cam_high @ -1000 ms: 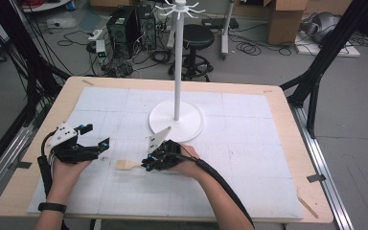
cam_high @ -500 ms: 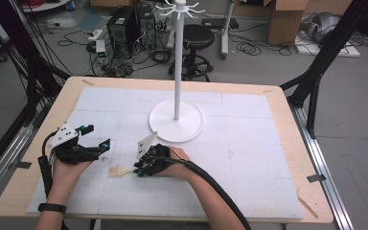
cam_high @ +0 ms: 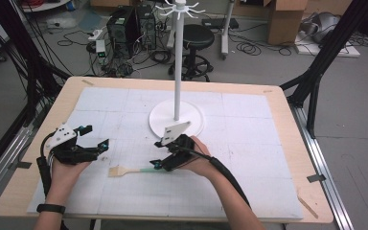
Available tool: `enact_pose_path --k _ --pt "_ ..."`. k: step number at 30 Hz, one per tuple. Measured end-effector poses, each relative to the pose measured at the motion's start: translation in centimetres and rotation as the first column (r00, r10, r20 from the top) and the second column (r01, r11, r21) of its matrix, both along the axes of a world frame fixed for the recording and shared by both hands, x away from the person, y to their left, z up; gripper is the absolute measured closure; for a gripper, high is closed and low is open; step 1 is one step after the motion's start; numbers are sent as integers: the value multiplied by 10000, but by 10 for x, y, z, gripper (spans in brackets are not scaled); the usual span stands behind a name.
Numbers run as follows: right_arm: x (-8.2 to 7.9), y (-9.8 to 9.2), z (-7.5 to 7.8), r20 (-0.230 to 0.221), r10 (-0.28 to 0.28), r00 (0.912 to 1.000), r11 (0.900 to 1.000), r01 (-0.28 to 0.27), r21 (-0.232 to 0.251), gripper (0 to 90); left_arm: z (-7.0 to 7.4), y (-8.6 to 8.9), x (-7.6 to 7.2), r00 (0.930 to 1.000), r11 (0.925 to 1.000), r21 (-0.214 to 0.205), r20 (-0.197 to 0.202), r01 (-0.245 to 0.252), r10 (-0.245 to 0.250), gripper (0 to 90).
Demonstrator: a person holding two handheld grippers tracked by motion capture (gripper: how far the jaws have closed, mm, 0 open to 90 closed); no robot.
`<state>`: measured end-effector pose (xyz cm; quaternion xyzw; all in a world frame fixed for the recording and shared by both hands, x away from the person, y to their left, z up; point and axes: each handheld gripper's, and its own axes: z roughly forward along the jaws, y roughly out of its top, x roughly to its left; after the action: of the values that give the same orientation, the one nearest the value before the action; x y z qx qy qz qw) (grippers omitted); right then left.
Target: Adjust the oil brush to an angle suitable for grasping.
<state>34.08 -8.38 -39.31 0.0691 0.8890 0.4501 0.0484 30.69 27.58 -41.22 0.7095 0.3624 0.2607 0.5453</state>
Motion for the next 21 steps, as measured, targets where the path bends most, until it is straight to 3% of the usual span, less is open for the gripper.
enact_pose_path --k 4,7,10,12,13,14,16,19,21 --pt "-3 -36 9 86 -815 9966 9947 808 629 266 -1 1 0 10000 9999 104 66 -33 32 139" --pt "-6 -64 10 172 -1522 9882 9829 1495 1071 229 -2 1 0 10000 9999 104 65 -61 60 136" --pt "-9 -94 9 218 -2194 9754 9662 2142 1432 215 -3 2 0 9999 10000 46 95 -68 68 136" --pt "-13 -114 5 83 -2668 9637 9495 2614 1733 215 -3 2 0 9999 10000 10 94 -67 67 136" --pt "-17 -134 1 -13 -3208 9471 9284 3148 1972 215 -3 2 0 10000 10000 -25 78 -43 44 136" --pt "-17 -134 1 -13 -3208 9471 9284 3148 1972 215 -3 2 0 10000 10000 -37 87 -23 23 136" --pt "-22 -153 -4 -66 -3699 9290 9066 3626 2158 214 -3 2 0 9999 10000 70 103 -38 37 136" --pt "-29 -180 -12 -336 -4491 8928 8591 4419 2581 199 -4 2 1 9999 9999 83 82 -103 102 136" --pt "-35 -197 -17 -414 -5024 8637 8247 4930 2773 196 -5 2 1 9998 9999 77 110 -136 135 136"
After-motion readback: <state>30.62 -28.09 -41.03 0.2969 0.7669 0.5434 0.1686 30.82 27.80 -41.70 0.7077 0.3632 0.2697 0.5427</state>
